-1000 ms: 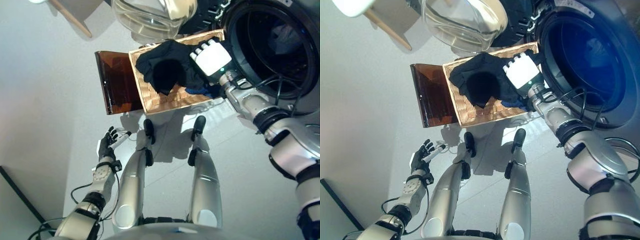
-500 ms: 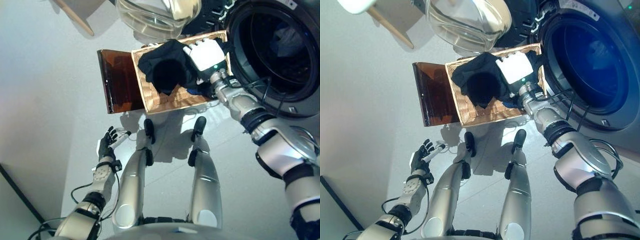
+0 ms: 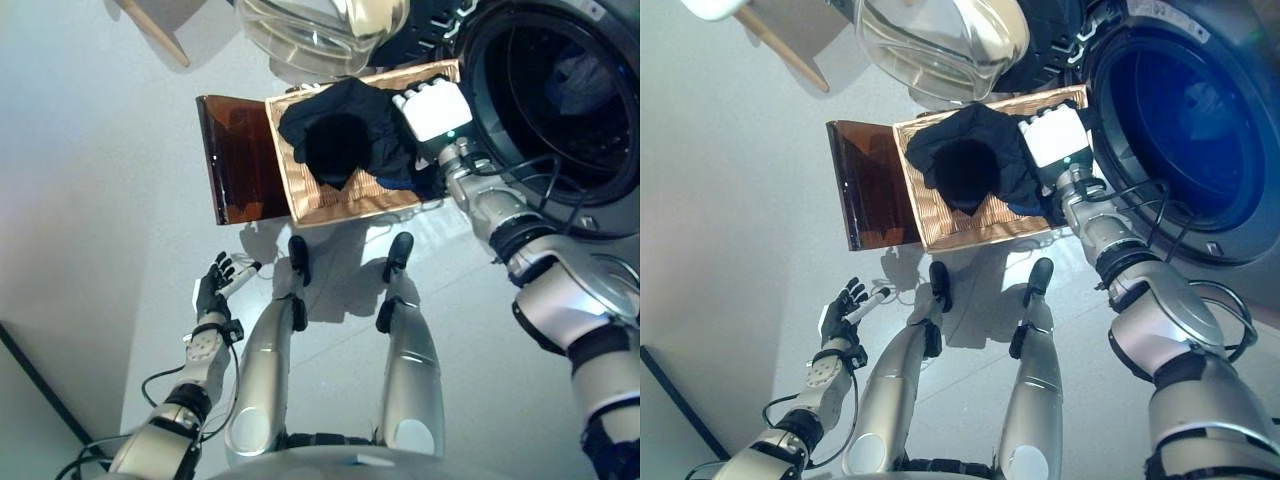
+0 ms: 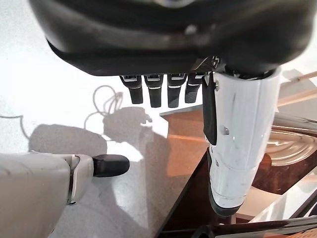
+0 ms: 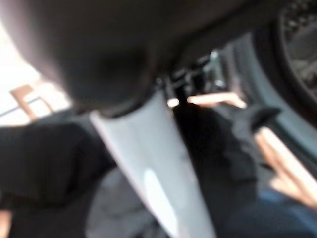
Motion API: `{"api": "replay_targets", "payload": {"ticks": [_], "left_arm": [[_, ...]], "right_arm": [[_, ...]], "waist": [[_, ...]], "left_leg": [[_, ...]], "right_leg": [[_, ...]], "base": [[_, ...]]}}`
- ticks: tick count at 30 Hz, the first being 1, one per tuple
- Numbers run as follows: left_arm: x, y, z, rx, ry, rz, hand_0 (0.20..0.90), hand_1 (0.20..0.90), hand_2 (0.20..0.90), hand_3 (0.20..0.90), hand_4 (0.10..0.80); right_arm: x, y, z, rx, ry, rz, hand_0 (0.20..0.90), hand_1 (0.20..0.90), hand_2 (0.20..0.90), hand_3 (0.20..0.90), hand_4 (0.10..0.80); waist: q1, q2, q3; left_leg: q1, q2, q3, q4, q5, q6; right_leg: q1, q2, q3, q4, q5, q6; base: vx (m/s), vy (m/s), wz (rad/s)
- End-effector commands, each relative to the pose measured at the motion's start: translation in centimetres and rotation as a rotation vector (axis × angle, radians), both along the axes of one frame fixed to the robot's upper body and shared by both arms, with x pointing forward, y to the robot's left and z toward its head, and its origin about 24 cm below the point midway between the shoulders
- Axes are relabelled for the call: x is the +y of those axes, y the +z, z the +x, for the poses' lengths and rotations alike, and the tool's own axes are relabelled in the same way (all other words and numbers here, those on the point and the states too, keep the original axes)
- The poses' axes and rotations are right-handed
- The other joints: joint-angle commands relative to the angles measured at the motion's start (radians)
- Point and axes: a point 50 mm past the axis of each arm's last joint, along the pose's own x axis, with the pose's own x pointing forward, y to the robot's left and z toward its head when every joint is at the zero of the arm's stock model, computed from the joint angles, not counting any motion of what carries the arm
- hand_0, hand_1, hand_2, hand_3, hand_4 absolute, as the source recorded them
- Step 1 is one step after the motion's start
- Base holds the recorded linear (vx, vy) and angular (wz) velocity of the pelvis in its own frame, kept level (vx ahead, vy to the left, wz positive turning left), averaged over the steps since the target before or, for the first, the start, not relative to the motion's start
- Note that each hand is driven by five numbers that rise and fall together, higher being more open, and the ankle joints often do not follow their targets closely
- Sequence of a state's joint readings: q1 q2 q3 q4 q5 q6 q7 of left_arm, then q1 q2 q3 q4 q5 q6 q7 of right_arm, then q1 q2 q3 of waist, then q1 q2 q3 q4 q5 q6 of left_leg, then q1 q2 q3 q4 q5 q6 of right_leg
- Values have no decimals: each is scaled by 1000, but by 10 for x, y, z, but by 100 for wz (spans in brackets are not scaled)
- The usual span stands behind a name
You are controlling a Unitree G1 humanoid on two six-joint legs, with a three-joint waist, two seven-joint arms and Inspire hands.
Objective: Pick up the clothes and place them into the washing machine
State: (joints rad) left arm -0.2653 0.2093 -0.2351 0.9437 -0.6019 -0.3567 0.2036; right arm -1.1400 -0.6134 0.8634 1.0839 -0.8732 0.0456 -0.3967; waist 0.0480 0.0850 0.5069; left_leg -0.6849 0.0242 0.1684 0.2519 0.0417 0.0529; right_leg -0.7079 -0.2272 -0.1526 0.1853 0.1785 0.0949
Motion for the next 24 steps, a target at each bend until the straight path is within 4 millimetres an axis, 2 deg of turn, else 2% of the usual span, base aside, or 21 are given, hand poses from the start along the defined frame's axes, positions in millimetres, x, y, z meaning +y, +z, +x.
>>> {"api": "replay_targets", "payload": {"ticks": [1,9,14,24], "left_arm": [[24,3,-10,-38,78,26,900,900,900,900,800],[25,5,-11,-51,77,16,900,900,900,900,800],[23,11,-9,-87,64,4,900,900,900,900,800],[22,26,-4,-173,38,-11,900,900,900,900,800]], "right_arm": [[-8,68,3,-194,-18,-45,900,900,900,900,800],[-21,62,3,-145,-87,-55,900,900,900,900,800],[-22,75,3,-175,-95,-37,900,900,900,900,800],[-12,108,3,-257,-68,-6,900,900,900,900,800]], "waist": [[24,30,-7],[27,36,-1],[33,45,10],[50,60,13]], "left_leg": [[21,-10,-36,-127,71,-110],[12,-14,-36,-128,75,-112],[1,-16,-36,-128,80,-113],[-58,-19,-40,-107,79,-111]], "right_leg": [[11,2,-8,150,-138,28],[2,1,-5,155,-139,27],[-11,0,-3,160,-139,29],[-72,-4,-1,197,-150,26]], "base": [[86,-12,3],[0,0,0],[0,0,0],[-9,0,3]]}}
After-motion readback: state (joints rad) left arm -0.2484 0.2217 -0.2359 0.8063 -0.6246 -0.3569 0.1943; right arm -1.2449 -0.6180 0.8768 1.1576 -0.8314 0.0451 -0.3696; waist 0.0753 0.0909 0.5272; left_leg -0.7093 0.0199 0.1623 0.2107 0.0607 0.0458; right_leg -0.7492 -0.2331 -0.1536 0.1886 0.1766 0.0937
